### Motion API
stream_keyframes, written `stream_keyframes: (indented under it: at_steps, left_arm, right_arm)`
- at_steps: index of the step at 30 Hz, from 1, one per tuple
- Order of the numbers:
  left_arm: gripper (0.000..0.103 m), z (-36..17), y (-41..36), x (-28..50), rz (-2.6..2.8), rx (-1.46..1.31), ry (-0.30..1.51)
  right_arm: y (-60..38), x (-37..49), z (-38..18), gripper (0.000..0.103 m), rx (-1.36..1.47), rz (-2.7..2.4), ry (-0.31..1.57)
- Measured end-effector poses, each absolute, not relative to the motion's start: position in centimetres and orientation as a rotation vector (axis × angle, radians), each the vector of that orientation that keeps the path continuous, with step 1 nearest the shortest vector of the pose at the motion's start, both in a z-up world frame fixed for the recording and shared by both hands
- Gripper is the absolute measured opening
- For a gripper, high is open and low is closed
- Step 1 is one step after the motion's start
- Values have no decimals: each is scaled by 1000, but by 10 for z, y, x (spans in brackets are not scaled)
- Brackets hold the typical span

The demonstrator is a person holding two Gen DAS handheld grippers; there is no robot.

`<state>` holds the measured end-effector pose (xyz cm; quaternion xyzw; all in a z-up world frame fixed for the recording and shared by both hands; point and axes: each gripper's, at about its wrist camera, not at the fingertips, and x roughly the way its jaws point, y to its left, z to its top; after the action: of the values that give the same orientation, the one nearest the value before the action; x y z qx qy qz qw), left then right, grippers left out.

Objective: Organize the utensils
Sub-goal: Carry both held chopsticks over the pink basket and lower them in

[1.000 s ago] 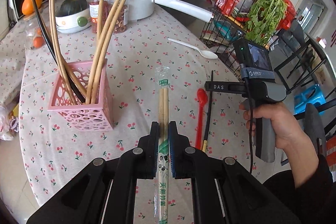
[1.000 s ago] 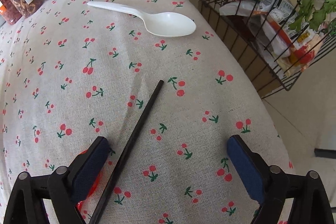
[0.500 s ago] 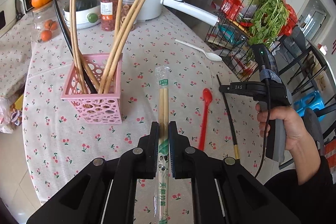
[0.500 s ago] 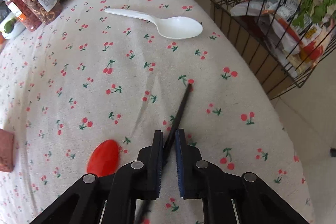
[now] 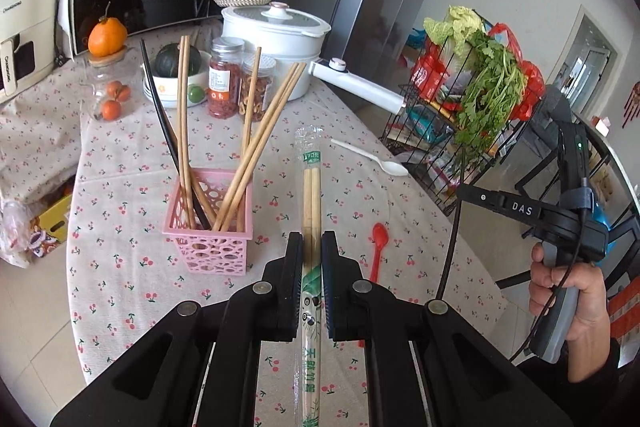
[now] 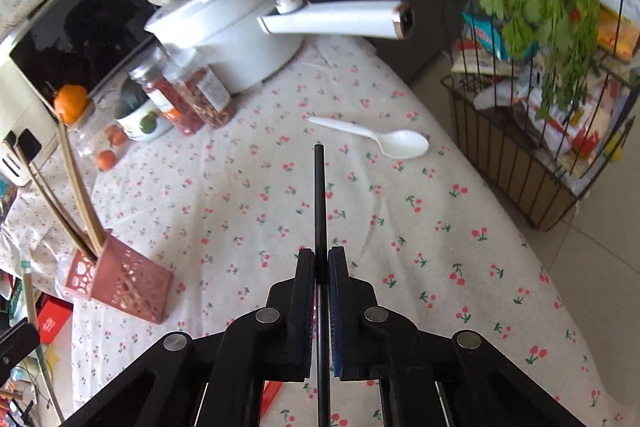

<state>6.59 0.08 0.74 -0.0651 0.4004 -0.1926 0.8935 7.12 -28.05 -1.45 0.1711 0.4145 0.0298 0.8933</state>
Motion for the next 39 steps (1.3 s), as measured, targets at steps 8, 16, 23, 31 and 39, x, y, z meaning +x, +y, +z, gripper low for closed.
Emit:
stream_keyframes:
  at_steps: [8, 16, 23, 31, 39]
  left_arm:
    - [9, 35, 20, 70, -391, -215, 670]
    - [9, 37, 53, 96, -255, -313, 481]
    - [9, 31, 66, 118, -137, -313, 351]
    - [9, 23, 65, 134, -53, -274, 236]
    - [9, 2, 55, 152, -27, -258, 220]
  right_arm:
    - [-253, 50, 26, 4, 282, 119, 746]
    - [-235, 51, 46, 4, 299, 167, 690]
    - [-209, 60, 51, 4, 280, 218, 690]
    - [-185, 61, 53, 4, 234, 267, 707]
    - [-187, 61, 60, 4, 267, 280, 687]
